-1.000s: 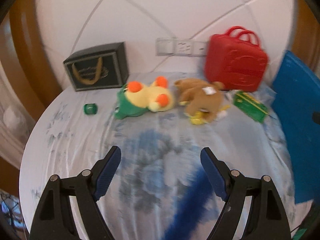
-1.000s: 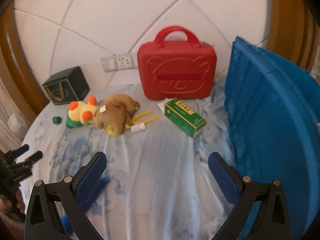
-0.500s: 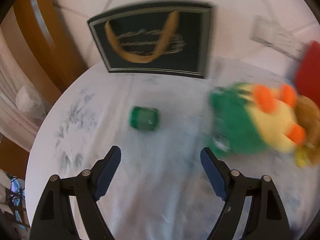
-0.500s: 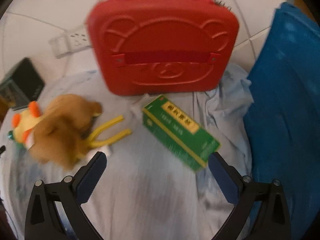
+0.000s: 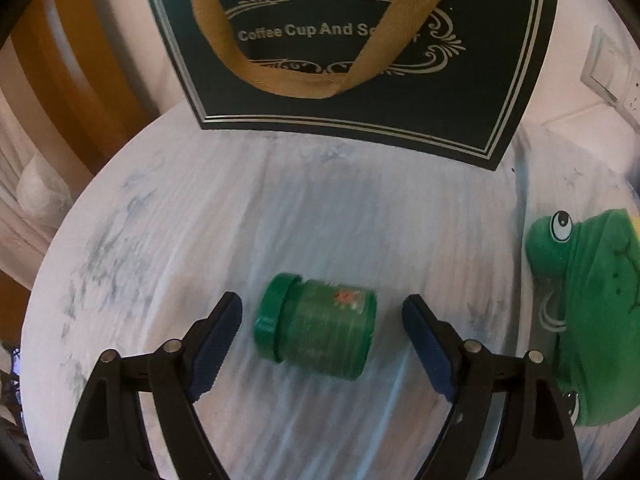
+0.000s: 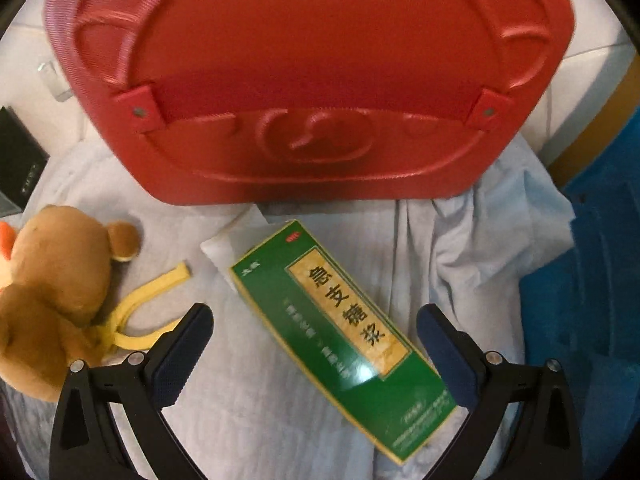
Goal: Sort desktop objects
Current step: 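Grasp the green jar with the left tool while the right tool grasps the green syrup box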
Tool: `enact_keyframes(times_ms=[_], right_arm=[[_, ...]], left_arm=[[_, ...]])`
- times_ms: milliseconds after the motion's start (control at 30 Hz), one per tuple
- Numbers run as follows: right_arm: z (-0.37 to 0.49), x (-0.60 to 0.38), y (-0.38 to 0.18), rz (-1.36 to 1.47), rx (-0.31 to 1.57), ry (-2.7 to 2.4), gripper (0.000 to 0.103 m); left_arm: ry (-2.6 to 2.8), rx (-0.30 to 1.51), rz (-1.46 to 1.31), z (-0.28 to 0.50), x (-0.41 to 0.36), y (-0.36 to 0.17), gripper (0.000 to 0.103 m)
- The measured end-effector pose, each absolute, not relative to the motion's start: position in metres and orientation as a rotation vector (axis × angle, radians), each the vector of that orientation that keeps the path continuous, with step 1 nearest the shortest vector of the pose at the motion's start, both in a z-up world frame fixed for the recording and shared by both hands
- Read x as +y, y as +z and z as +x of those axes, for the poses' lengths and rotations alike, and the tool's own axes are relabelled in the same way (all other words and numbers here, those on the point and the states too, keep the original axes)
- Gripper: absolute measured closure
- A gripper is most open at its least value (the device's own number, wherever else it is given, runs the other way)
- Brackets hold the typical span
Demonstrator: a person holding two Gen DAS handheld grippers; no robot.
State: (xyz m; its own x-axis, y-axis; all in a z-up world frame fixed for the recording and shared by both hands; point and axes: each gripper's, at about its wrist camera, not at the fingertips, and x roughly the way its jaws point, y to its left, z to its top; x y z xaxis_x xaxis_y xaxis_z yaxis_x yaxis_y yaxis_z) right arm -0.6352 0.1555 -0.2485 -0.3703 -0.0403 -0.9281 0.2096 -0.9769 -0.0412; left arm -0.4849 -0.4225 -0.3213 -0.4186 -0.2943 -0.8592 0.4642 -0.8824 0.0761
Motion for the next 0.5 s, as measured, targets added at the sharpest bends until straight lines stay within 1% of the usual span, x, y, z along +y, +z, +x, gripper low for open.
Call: enact_keyframes(times_ms=[67,167,200,267,367,433,467,500], right_arm=[[-0.640,0.157,-0.256,1.690,0.234,-2.443,0.000],[-0.645,0.159,-0.267,1.728,0.264,-2.408,0.000],[-0.646,0.159,-0.270,1.741,0.273,-2.397,0.000],[-0.647,0.161,-0.278,1.780,0.299,-2.368,0.000],[-0.646,0.166,-0.289,1.830,0.318,-2.351,0.000],[-0.644,0.168,-0.293,1.842,0.310,-2.333,0.000],[-0.643,0.168,-0.296,1.849,0.316,-2.326,0.000],[-0.641,0.168,-0.298,1.851,0.335,-2.326,0.000]], left_arm=[[-2.322,0.266,1.362,-0.487,-0.424,-0.322,0.020],[-2.340,0.361,1.380,-0.484,-0.430,-0.324,0.023],[-2.340,0.363,1.382,-0.484,-0.430,-0.324,0.024],[-2.349,0.344,1.393,-0.483,-0.425,-0.323,0.028],[-2.358,0.335,1.417,-0.482,-0.418,-0.321,0.039],[-2.367,0.331,1.436,-0.481,-0.412,-0.320,0.053],[-2.372,0.326,1.446,-0.481,-0.409,-0.319,0.057],[-2.375,0.319,1.460,-0.480,-0.405,-0.319,0.057]])
